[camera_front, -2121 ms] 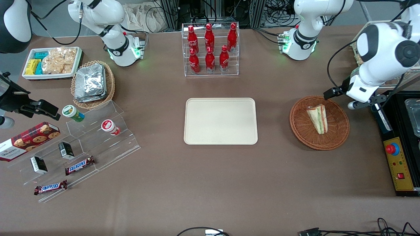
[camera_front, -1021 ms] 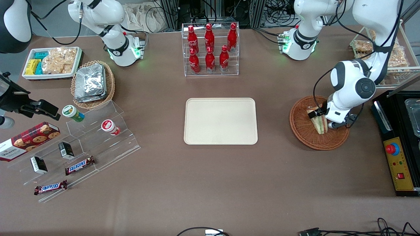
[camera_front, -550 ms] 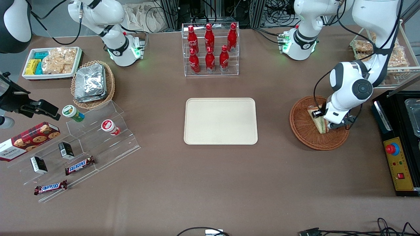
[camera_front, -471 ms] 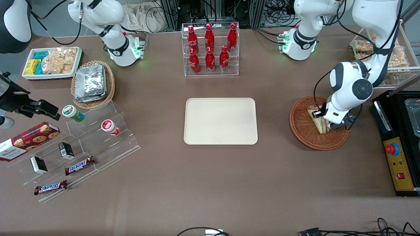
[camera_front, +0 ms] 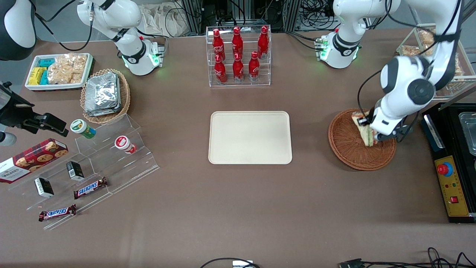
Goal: Place sandwich from basket to tray
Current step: 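Lift the sandwich out of the basket and carry it toward the tray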
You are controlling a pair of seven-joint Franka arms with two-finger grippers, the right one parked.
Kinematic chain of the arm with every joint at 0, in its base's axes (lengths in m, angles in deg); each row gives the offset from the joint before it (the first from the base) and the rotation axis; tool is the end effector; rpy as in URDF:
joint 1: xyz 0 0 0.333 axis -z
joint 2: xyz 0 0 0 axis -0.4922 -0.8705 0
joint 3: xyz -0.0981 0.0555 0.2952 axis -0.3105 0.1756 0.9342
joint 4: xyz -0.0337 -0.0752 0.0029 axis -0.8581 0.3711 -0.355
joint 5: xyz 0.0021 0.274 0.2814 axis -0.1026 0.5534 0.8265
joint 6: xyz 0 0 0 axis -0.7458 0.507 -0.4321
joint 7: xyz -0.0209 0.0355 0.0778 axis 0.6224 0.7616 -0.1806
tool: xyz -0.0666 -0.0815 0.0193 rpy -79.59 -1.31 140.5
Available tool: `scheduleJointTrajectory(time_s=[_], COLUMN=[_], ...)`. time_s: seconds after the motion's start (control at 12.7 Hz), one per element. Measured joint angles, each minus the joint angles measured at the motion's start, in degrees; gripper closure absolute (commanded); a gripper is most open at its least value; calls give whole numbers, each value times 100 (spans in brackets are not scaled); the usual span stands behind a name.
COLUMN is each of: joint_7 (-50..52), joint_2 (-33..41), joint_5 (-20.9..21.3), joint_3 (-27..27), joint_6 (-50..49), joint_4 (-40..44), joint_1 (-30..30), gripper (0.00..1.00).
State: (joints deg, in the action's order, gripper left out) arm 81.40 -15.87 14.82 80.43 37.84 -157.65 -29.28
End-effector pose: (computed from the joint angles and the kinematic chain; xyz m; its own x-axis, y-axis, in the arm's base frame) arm 0.4758 -0.0301 0.3681 0.9596 0.2279 -0.1648 0.2102 -0.9705 -0.1180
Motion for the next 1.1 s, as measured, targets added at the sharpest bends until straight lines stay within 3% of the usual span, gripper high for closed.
scheduleJointTrajectory(time_s=[0.16, 0.39, 0.79, 1.1], joint_7=[-17, -44, 4, 1987], joint_2=[507, 618, 139, -847], joint_5=[2, -52, -489, -520], joint_3=[-246, -651, -1103, -2539], joint_6=[-1519, -3239, -3561, -3596], joint_4=[853, 2489, 3535, 4560], joint_1=[17, 62, 91, 116], gripper=[100, 100, 100, 100])
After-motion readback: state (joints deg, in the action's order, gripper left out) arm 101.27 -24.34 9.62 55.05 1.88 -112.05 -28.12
